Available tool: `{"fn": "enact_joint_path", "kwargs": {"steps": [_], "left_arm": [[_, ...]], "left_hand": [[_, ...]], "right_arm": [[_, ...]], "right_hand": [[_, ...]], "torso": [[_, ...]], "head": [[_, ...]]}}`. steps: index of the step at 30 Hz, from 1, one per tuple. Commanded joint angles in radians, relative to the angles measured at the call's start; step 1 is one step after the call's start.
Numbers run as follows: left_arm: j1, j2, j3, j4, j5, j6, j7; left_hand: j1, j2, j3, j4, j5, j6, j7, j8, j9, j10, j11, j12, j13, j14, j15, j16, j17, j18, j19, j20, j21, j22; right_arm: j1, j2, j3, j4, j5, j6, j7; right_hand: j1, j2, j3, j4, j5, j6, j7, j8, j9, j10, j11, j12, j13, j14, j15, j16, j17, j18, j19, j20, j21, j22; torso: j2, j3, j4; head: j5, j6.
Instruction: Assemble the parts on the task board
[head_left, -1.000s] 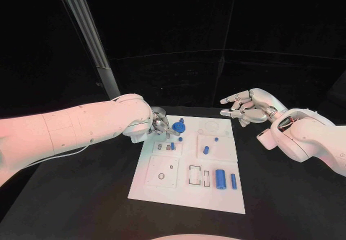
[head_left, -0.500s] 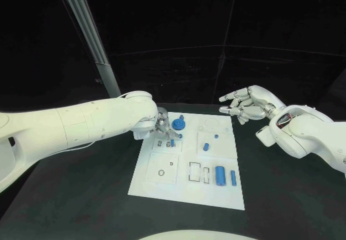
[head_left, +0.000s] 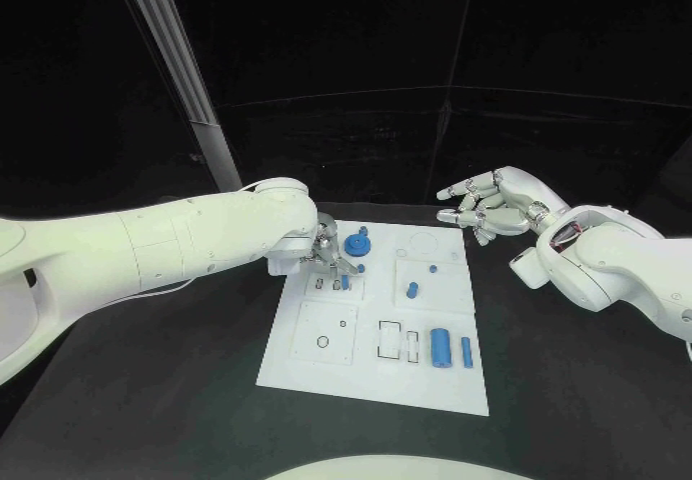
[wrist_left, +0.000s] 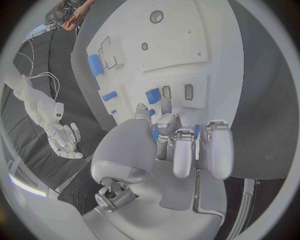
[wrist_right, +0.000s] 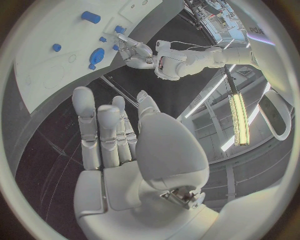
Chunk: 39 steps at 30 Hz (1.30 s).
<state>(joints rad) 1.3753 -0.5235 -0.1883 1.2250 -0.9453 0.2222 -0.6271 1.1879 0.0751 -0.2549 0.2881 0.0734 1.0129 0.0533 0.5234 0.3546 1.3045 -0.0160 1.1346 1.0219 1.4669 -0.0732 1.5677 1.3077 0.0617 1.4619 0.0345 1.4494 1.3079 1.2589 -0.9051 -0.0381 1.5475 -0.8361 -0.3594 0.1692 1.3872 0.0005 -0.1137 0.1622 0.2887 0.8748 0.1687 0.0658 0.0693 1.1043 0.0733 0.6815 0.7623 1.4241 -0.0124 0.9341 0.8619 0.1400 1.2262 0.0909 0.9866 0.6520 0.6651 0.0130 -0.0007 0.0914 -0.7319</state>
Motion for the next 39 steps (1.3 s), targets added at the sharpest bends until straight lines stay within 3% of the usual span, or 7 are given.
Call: {"fn": "enact_joint_path", "kwargs": {"steps": [1, 33, 39], "left_arm": [[0.001, 0.003, 0.0, 0.002, -0.007, 0.017, -0.004], [-0.001, 0.021, -0.006, 0.0, -0.007, 0.035, 0.008], [-0.001, 0.022, -0.007, -0.003, -0.007, 0.016, 0.014]], "left_hand": [[0.004, 0.005, -0.002, -0.005, -0.004, -0.008, 0.0, 0.005, 0.002, 0.005, -0.002, 0.007, 0.001, 0.104, -0.006, 0.003, 0.263, -0.019, 0.036, -0.005, 0.006, 0.047], [0.09, 0.01, 0.059, -0.04, 0.003, -0.045, 0.0, 0.044, 0.046, 0.002, -0.002, 0.013, 0.012, 0.104, -0.006, 0.003, 0.263, -0.022, 0.039, -0.005, 0.015, 0.068], [0.137, 0.037, 0.111, -0.062, 0.006, -0.057, -0.002, 0.043, 0.051, 0.0, -0.004, 0.01, 0.012, 0.104, -0.008, 0.003, 0.263, -0.022, 0.038, -0.006, 0.015, 0.069]], "right_arm": [[0.002, 0.003, 0.001, -0.002, -0.002, 0.008, 0.001], [0.002, 0.019, 0.001, -0.028, -0.006, 0.01, -0.007], [0.002, 0.021, 0.001, -0.03, -0.006, 0.013, -0.007]], "right_hand": [[0.003, 0.004, -0.007, 0.001, 0.004, 0.002, -0.004, 0.004, 0.001, 0.005, -0.002, -0.006, -0.001, 0.006, 0.001, -0.003, 0.001, 0.017, 0.009, 0.001, -0.003, -0.001], [0.005, 0.005, -0.01, 0.002, 0.026, 0.0, -0.004, 0.004, 0.001, 0.002, -0.002, -0.007, -0.008, 0.008, 0.001, -0.011, 0.004, 0.017, 0.011, 0.0, -0.013, -0.009], [0.005, 0.005, -0.01, 0.003, 0.03, 0.0, -0.004, 0.004, 0.001, 0.002, -0.002, -0.007, -0.009, 0.008, 0.001, -0.012, 0.005, 0.017, 0.011, 0.0, -0.014, -0.009]], "torso": [[0.0, 0.0002, 0.0009], [0.001, 0.001, 0.0007], [0.001, 0.0007, 0.0004]], "head": [[-0.001, -0.001], [-0.002, -0.008], [-0.002, -0.009]]}}
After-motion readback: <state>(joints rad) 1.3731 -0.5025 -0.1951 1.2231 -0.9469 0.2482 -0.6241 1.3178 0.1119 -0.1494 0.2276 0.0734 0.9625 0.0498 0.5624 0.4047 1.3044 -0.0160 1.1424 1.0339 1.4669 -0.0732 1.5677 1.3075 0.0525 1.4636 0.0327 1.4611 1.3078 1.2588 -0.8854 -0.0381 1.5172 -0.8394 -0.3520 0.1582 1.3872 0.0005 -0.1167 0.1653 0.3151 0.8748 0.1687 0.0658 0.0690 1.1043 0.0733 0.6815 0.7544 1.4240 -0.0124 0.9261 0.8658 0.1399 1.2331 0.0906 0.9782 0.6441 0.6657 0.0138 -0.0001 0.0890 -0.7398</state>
